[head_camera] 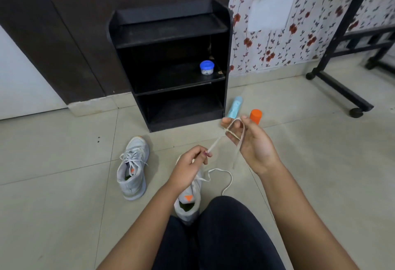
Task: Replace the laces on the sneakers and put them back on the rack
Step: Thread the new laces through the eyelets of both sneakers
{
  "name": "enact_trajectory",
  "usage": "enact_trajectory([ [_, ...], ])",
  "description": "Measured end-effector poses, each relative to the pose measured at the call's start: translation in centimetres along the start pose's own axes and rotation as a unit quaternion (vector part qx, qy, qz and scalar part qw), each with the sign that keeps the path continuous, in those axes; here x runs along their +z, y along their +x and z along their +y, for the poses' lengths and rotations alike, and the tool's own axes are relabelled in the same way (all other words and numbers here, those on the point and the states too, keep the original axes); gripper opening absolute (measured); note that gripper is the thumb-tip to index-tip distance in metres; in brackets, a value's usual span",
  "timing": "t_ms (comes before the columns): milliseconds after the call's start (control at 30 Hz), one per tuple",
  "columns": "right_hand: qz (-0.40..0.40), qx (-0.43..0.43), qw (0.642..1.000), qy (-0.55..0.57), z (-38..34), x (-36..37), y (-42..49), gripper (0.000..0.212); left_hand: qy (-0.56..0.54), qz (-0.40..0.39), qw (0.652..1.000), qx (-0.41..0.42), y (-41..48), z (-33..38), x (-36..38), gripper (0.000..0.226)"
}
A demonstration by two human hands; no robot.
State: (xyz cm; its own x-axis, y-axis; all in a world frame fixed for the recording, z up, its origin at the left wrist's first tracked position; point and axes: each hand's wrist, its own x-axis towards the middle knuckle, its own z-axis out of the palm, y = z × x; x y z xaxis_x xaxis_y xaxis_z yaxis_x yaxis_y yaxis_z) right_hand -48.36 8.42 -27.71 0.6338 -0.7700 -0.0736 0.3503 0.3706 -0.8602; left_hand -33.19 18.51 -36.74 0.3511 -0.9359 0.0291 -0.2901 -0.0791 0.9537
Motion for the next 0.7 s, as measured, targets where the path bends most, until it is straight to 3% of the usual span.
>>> enact_trajectory([
  [133,-0.02,-0.014,0.991,0.129,-0.7,0.3,-1.4,0.036,0.094,-0.018,0.993,0.063,-2.3,0.5,0.9,0.026],
  [233,-0.005,-0.028,0.991,0.131,-1.1,-0.1,-1.9,0.04,0.192,-0.041,0.979,0.062,-3.5,-1.5,0.7,0.033],
  [300,0.008,-0.03,0.991,0.132,-1.1,-0.4,-2.2,0.042,0.271,-0.063,0.958,0.066,-4.0,-2.7,0.6,0.026],
  [400,0.028,-0.032,0.992,0.121,-0.7,-0.7,-2.4,0.03,0.348,-0.076,0.933,0.046,-4.4,-4.0,0.5,0.025],
  [567,0.071,-0.017,0.997,0.028,2.1,-1.0,-2.8,0.026,0.361,-0.071,0.929,0.029,-5.0,-6.2,0.5,0.024],
  [700,0.109,0.036,0.991,-0.065,5.5,-1.7,-2.7,0.025,0.301,0.044,0.952,-0.035,-5.5,-8.4,-0.1,0.032],
])
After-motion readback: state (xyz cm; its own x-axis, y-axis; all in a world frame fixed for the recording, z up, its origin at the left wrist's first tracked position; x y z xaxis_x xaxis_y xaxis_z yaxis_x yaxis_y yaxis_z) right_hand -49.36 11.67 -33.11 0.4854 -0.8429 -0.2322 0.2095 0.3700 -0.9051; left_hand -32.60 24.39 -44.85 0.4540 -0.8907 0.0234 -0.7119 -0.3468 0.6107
